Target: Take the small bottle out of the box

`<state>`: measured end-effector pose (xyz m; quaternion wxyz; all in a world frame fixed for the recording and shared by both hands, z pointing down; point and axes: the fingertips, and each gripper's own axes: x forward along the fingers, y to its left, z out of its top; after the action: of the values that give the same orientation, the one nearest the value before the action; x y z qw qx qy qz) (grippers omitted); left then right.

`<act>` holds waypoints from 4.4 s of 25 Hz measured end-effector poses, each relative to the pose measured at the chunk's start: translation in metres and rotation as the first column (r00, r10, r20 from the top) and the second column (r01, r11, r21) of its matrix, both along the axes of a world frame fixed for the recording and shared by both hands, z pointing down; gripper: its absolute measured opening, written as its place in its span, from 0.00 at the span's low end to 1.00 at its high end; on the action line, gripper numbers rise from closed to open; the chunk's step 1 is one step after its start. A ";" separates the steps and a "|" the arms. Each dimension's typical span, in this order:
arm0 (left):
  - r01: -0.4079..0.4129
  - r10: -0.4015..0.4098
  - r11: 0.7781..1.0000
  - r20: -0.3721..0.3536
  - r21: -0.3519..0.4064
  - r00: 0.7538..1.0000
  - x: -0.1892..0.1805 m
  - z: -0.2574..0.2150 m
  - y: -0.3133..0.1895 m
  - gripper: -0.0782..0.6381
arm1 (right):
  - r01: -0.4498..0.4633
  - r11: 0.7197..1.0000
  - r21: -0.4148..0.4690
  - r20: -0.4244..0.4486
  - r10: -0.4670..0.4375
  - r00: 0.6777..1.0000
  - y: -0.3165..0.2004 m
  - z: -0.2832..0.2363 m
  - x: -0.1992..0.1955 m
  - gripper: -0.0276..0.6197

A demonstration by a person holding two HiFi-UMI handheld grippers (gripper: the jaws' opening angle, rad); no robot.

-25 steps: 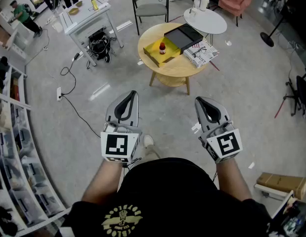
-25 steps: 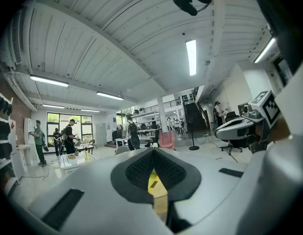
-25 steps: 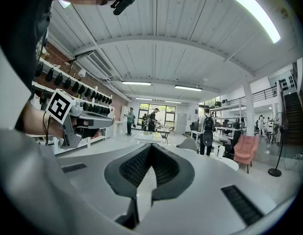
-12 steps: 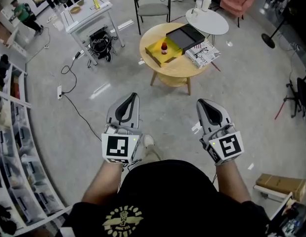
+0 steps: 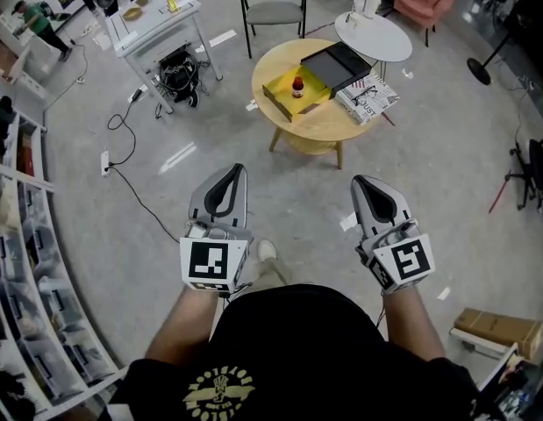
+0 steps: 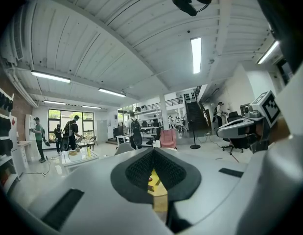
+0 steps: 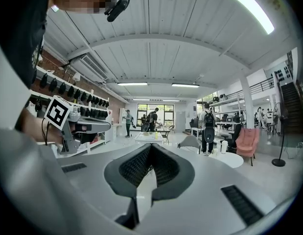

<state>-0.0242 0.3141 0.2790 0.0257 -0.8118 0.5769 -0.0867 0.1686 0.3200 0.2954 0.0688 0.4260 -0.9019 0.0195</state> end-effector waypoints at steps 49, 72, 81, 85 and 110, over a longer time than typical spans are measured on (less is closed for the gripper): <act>-0.027 0.027 1.000 -0.013 -0.011 1.000 -0.132 0.011 -0.155 0.13 | -0.017 0.999 -0.028 0.012 0.017 1.000 -0.159 0.004 -0.123 0.06; -0.023 0.023 0.998 -0.003 -0.066 1.000 -0.126 0.032 -0.273 0.13 | 0.017 0.995 -0.101 0.012 -0.016 1.000 -0.272 0.032 -0.128 0.06; -0.053 0.054 0.996 0.009 -0.072 0.999 -0.099 0.033 -0.317 0.13 | -0.019 0.995 -0.097 0.020 0.021 1.000 -0.309 0.031 -0.101 0.06; -0.069 0.068 0.996 -0.023 -0.059 0.997 -0.084 0.032 -0.339 0.13 | -0.028 0.994 -0.103 0.020 0.031 0.999 -0.327 0.033 -0.089 0.06; -0.041 0.041 0.998 -0.012 -0.048 0.999 -0.029 0.025 -0.445 0.13 | 0.015 0.994 -0.107 0.059 -0.009 0.998 -0.442 0.033 -0.042 0.06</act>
<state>-0.0535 -0.1309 0.3037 0.0047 -0.8243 0.5581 -0.0956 0.1265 -0.1217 0.3283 0.0653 0.4154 -0.9037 0.0801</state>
